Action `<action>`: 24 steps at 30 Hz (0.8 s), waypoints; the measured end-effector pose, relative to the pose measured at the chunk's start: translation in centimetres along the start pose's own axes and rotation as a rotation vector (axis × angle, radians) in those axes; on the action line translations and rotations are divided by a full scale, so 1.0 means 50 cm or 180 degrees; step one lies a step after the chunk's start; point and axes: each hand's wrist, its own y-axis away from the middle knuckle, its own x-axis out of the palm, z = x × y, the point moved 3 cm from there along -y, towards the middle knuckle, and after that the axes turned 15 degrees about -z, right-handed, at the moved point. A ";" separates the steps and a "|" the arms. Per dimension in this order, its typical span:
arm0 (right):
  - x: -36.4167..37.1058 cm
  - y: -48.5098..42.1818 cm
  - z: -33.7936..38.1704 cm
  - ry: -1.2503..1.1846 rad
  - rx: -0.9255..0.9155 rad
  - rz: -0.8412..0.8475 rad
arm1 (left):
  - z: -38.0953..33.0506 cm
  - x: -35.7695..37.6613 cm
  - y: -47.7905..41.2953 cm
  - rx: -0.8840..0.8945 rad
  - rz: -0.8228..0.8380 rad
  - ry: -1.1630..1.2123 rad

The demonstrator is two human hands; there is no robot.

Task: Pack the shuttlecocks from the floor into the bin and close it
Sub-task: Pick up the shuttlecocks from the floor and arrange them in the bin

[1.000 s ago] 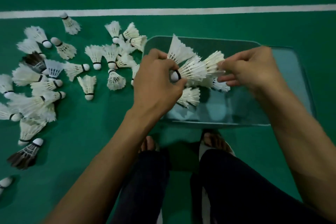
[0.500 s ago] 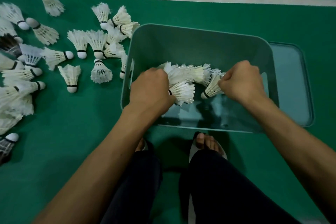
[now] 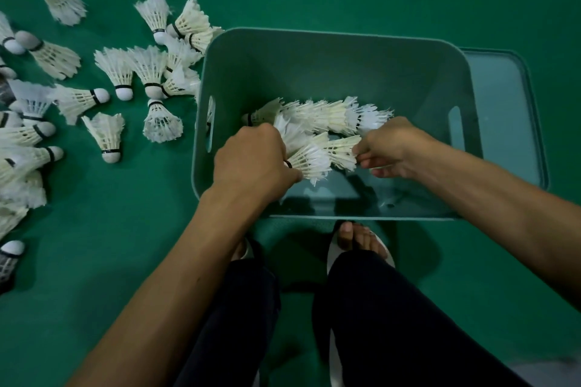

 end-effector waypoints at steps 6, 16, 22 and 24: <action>0.036 -0.003 0.004 0.0211 0.0203 0.0380 | -0.004 0.003 0.002 0.0015 0.0082 -0.0010; -0.005 0.005 0.041 0.0776 -0.0947 -0.0382 | -0.014 0.000 0.000 0.0074 -0.0049 0.0254; -0.060 0.058 0.062 -0.0047 -0.1275 0.0113 | -0.035 0.002 0.000 0.0150 -0.0370 0.0655; -0.058 0.076 0.060 0.0051 -0.1370 0.0301 | -0.046 -0.001 0.002 0.0263 -0.0473 0.0841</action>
